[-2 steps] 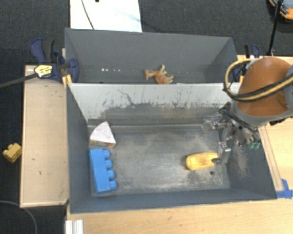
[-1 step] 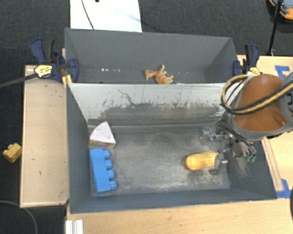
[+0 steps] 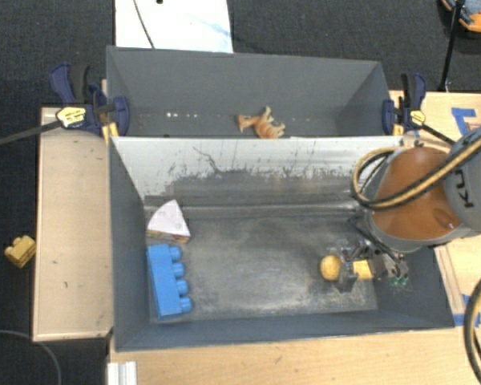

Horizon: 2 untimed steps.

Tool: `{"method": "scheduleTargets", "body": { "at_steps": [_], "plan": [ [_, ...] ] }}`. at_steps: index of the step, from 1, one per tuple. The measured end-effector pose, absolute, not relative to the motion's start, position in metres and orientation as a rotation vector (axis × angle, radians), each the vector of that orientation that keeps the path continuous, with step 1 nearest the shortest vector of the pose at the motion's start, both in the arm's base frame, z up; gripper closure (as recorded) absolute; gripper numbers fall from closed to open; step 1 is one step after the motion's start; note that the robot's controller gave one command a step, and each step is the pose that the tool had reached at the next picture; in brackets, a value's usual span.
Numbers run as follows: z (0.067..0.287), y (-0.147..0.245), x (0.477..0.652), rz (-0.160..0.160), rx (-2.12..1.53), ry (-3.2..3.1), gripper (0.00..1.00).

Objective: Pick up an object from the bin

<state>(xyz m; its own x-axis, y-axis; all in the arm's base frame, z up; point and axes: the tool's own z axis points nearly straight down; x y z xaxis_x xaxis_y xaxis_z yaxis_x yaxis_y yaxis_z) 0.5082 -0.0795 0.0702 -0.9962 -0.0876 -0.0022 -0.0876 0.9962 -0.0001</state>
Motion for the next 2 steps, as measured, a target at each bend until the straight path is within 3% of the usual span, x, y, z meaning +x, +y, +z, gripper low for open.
{"method": "scheduleTargets", "body": {
  "at_steps": [1, 2],
  "plan": [
    [0.07, -0.079, 0.508, 0.0, -0.139, 3.136, 1.0],
    [0.207, -0.104, 0.518, -0.001, -0.127, 3.136, 1.0]
  ]
}}
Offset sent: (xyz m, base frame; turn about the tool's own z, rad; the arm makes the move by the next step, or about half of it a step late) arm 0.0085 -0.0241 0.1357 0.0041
